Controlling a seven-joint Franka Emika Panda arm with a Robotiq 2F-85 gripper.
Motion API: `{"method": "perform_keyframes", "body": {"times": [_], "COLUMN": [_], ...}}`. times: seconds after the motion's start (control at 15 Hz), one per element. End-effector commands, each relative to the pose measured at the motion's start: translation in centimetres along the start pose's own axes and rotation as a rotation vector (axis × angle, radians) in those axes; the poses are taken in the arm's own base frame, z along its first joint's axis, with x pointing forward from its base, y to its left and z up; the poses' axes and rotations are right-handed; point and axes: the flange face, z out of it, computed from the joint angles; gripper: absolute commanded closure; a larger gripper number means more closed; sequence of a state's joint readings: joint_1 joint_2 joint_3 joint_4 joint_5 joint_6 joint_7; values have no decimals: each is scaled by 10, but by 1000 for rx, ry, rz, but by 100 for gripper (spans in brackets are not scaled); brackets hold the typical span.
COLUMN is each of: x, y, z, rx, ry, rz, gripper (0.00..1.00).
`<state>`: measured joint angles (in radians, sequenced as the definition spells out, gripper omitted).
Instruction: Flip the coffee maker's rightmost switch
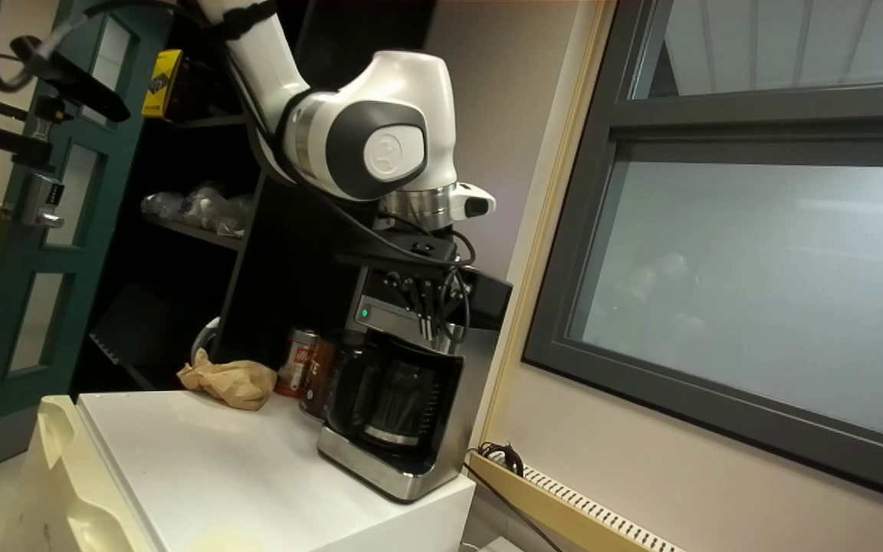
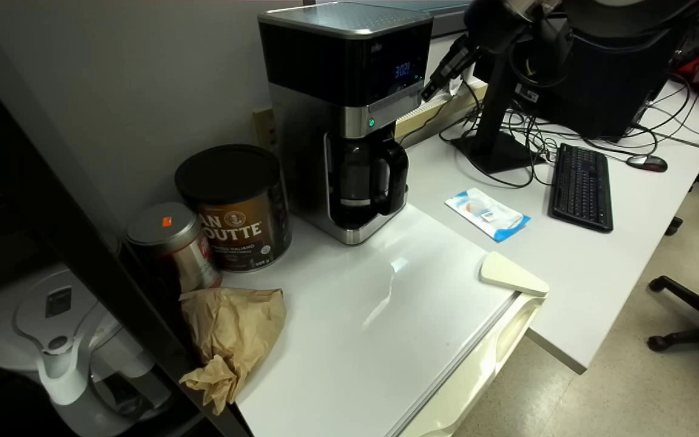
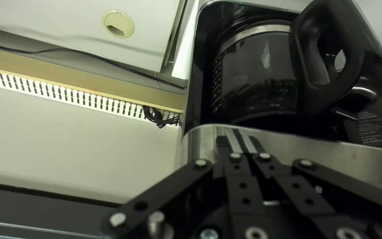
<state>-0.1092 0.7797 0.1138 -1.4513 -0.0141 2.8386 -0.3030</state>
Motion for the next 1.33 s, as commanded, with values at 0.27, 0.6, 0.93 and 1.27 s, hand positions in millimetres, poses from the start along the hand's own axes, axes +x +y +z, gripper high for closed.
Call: {"method": "perform_keyframes", "body": {"times": [0.27,0.6,0.93,1.27], "x": [-21,-64,-112,-149], "y": [-14,-26,-27,-18], "z": [-11,-25,-56,-90], "rx": [9,32,30,12], "ry": [-22,-107,-192,-259], "rz": [-69,-112,-178,-249], "gripper": [100,100,100,100]}}
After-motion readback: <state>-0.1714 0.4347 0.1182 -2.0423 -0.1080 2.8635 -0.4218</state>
